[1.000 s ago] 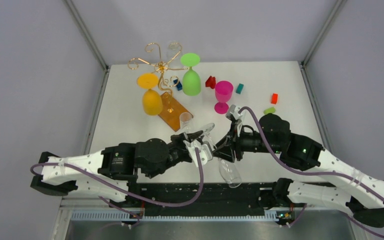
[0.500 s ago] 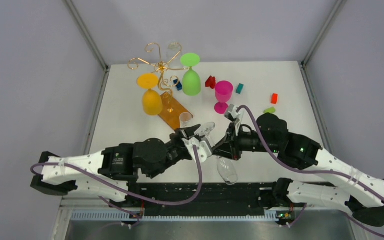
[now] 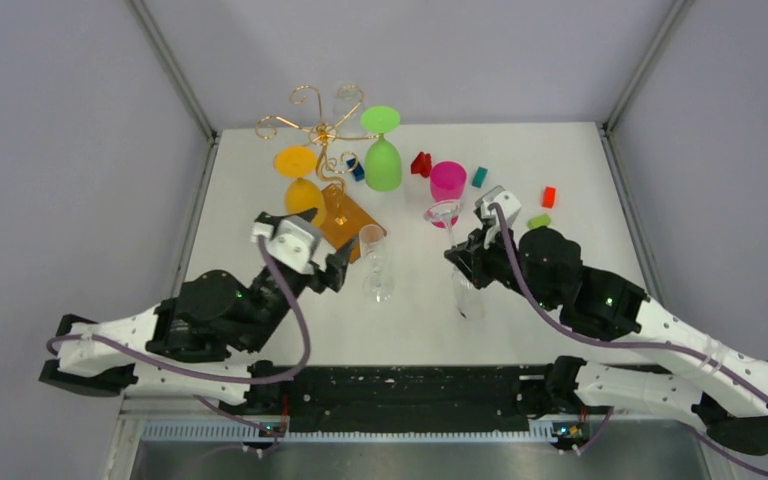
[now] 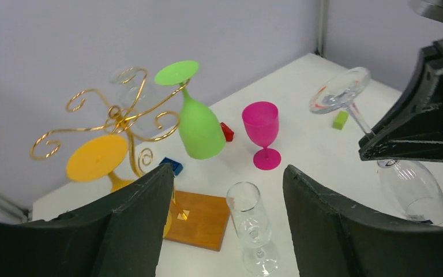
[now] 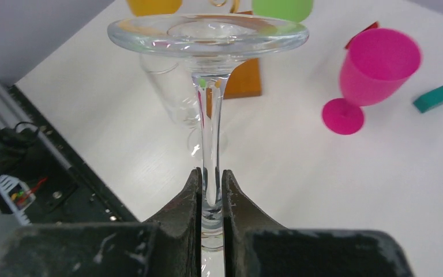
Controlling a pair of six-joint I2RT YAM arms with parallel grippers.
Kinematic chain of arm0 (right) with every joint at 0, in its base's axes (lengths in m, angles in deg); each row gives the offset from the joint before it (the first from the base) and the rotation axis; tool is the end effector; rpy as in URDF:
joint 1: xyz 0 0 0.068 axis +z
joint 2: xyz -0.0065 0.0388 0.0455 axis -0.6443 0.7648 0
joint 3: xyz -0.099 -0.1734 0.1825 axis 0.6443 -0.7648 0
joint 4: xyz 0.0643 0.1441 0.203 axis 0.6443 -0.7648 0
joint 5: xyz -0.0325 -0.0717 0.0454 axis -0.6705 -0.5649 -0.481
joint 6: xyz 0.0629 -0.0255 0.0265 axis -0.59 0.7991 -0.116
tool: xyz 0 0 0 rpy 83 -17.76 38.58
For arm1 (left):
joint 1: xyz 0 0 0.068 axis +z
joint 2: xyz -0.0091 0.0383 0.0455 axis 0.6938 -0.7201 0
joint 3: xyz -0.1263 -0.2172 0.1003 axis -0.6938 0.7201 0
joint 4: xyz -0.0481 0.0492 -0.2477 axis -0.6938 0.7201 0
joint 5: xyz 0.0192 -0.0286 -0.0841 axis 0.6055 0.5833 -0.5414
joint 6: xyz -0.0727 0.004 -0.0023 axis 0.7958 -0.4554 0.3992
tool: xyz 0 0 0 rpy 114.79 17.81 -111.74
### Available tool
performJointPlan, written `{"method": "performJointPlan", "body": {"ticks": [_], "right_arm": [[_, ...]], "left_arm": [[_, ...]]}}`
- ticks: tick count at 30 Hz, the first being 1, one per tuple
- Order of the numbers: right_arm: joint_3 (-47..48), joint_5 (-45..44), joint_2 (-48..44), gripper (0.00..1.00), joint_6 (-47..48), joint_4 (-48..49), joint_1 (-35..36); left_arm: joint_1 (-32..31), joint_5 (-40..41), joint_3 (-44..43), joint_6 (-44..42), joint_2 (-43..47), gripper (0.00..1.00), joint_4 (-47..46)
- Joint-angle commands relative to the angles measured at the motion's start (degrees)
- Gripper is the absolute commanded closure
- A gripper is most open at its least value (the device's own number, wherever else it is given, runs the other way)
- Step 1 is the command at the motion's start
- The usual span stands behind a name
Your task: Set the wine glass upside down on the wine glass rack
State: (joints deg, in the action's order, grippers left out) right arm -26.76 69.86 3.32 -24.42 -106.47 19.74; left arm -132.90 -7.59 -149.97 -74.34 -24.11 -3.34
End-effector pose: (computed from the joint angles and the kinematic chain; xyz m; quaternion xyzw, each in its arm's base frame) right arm 0.1093 0.1618 0.3703 -0.2580 0.7633 0.2784 0.5228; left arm 0.0518 -0.1494 0.4607 0.2790 0.6240 -0.1348 0.7174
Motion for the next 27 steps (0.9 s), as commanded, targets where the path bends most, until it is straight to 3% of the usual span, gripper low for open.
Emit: {"method": "performJointPlan", "body": {"ticks": [1, 5, 12, 19, 27], "right_arm": [[1.9, -12.1, -1.0, 1.00, 10.3, 10.7, 0.2], [3.3, -14.9, 2.7, 1.00, 16.1, 14.9, -0.7], [6.2, -3.8, 9.4, 1.00, 17.3, 19.8, -10.8], [5.8, 5.5, 12.2, 1.00, 23.9, 27.8, -13.8], [6.4, 8.4, 16.4, 1.00, 25.8, 34.9, -14.6]], "left_arm": [[0.2, 10.2, 3.7, 5.7, 7.3, 0.25, -8.6], [0.5, 11.7, 5.1, 5.5, 11.1, 0.25, -11.4], [3.3, 10.5, 1.5, 4.5, 5.5, 0.19, -6.7], [28.7, -10.3, -1.3, 17.7, 3.1, 0.19, 4.9], [33.7, -11.7, -1.4, 18.0, 5.3, 0.17, 4.4]]}}
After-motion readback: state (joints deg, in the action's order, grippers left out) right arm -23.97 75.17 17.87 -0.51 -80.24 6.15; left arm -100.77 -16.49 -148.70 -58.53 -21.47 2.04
